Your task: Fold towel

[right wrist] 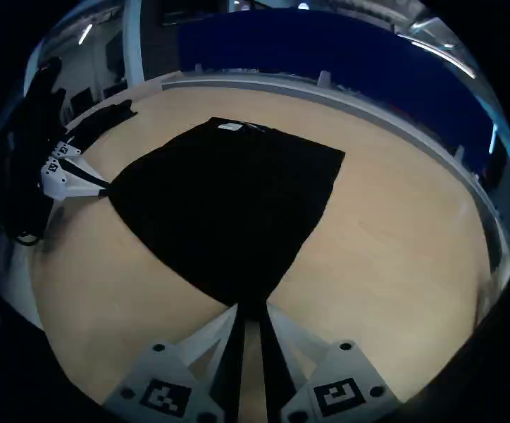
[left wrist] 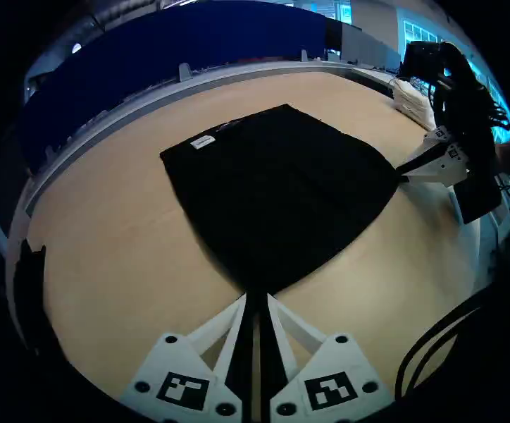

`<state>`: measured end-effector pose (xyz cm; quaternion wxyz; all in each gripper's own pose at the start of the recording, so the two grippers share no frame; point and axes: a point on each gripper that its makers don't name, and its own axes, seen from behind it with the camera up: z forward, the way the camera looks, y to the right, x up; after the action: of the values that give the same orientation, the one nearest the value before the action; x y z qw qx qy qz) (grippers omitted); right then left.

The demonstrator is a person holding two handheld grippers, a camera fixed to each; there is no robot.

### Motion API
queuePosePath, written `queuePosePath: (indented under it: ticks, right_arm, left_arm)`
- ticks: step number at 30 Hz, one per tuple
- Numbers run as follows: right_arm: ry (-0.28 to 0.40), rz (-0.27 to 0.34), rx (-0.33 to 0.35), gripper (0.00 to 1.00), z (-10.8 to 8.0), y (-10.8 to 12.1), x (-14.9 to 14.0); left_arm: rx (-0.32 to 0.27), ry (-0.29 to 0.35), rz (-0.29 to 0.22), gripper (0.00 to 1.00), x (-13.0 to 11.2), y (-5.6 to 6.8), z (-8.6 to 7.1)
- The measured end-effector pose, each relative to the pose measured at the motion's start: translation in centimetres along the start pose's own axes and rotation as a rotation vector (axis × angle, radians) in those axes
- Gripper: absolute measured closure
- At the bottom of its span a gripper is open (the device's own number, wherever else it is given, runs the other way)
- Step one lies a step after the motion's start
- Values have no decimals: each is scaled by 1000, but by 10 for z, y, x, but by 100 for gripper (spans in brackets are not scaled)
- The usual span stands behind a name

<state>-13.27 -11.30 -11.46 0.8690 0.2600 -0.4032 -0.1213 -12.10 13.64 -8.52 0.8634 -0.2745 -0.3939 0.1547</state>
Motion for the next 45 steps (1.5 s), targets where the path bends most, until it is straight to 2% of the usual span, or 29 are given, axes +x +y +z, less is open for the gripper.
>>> queuePosePath:
  ticks: [3, 11, 23, 38, 45]
  right_arm:
    - [6, -6, -3, 87, -2, 1, 3]
    - [29, 0, -5, 87, -10, 6, 16]
    - [75, 3, -7, 87, -31, 9, 42]
    - [139, -14, -14, 87, -76, 6, 80]
    - [142, -28, -11, 87, -99, -1, 85]
  left_arm:
    - [3, 2, 5, 95, 1, 1, -1]
    - [-2, 15, -46, 95, 7, 0, -7]
    - [3, 53, -88, 95, 25, -4, -28]
    - [21, 122, -137, 96, 61, -9, -74]
    - [21, 133, -149, 95, 68, -4, -98]
